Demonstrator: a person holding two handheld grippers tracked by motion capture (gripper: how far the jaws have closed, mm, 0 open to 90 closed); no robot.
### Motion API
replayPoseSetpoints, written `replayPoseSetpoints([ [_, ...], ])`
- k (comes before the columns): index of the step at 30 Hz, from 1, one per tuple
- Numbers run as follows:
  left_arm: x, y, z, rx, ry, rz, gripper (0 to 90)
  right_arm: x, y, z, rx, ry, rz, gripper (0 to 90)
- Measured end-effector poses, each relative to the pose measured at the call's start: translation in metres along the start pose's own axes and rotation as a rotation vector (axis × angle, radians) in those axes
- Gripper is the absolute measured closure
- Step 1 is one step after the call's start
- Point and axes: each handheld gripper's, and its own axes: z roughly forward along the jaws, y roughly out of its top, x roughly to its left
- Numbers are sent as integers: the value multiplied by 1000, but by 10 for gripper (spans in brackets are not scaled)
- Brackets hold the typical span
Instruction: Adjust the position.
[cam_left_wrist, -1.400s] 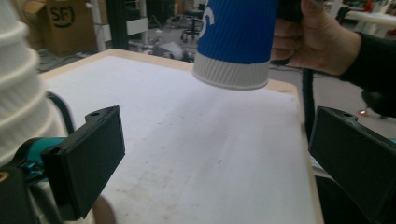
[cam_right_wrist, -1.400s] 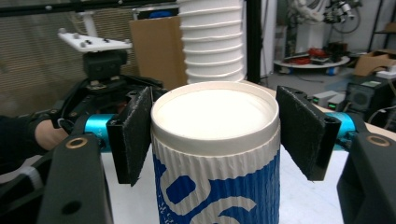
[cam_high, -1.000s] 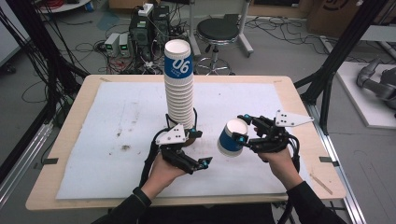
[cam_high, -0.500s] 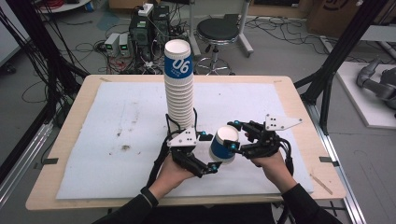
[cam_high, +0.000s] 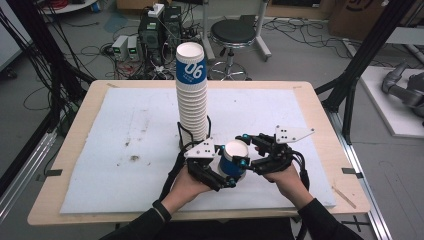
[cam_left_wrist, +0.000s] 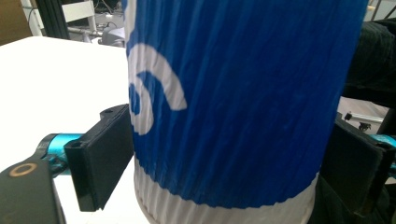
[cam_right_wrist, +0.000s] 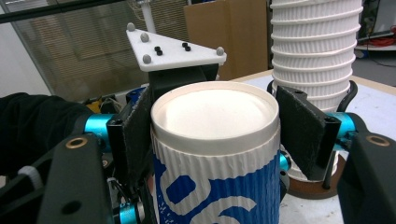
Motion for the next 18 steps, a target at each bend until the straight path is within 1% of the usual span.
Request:
replayPoseSetpoints([
  [2,0,0,-1,1,-2,8,154,0,0,0,1,-3,-5,314],
  [4,0,0,-1,0,-5,3,157,0,0,0,-3,-1,0,314],
  [7,0,0,-1,0,-9,2,165,-1,0,1,-3,-1,-4,314],
  [12,1,0,-2,1,-13,4,183,0,0,1,-4,2,6,315],
  [18,2,3,-5,19,-16,13,197,-1,0,1,-8,6,3,311],
])
